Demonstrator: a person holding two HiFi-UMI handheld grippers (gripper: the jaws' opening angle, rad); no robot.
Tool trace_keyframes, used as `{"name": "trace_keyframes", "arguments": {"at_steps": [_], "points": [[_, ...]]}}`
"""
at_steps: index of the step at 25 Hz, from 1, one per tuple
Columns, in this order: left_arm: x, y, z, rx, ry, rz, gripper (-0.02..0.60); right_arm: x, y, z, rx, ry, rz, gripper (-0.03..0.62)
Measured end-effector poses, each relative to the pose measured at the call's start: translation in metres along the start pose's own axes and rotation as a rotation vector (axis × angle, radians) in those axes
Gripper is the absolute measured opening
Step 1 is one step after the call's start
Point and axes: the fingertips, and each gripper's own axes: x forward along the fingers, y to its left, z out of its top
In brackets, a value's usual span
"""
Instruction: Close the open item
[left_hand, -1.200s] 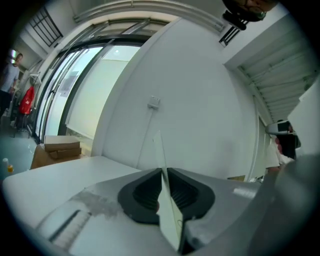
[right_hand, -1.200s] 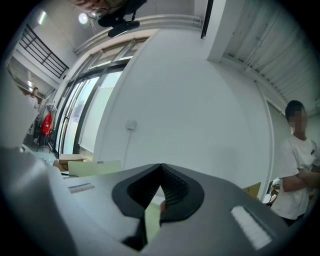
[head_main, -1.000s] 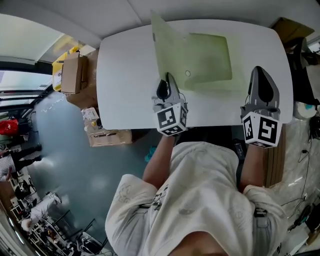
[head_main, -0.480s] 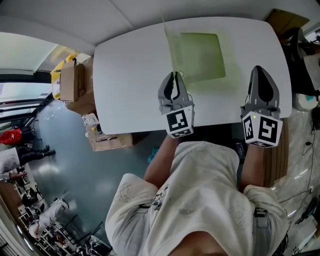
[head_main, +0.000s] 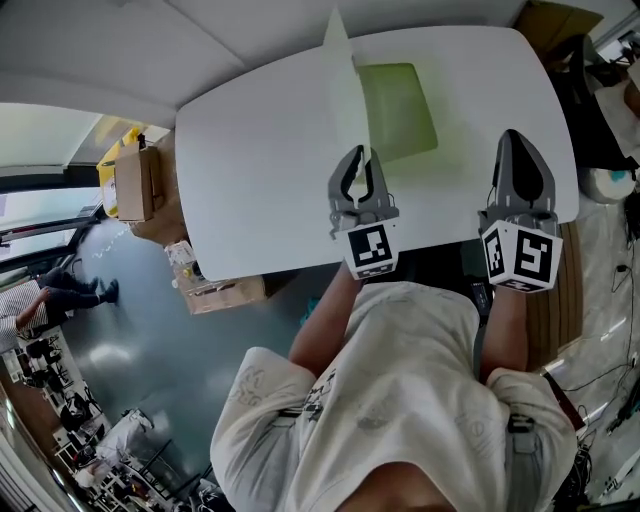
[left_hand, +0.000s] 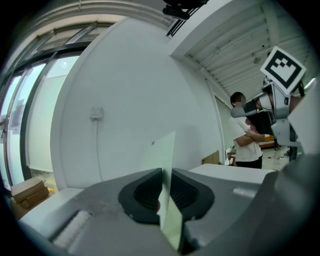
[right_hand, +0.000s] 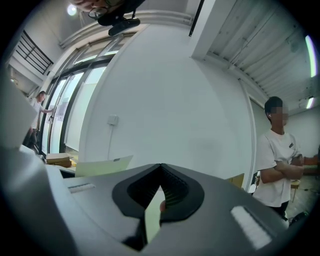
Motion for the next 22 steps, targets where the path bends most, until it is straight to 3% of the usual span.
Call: {"name": "trace_keyframes", "arguments": {"at_steps": [6,13,22], "points": [[0.01,-0.03,0.0,0.085,0.013,-0.064,0.031,-0.004,-0.015,-0.009,0.013,0.017,-0.016,0.002],[0.021,-0.061,-0.004,0.132,0.042,-0.117,0.037,-0.005,-0.033,-0.014,0.023,0.022,-0.026,0.002],[0.033,-0.093,-0.029,0.137,0.098,-0.157,0.044,-0.002,-0.05,-0.029,0.035,0.053,-0.025,0.002]]}}
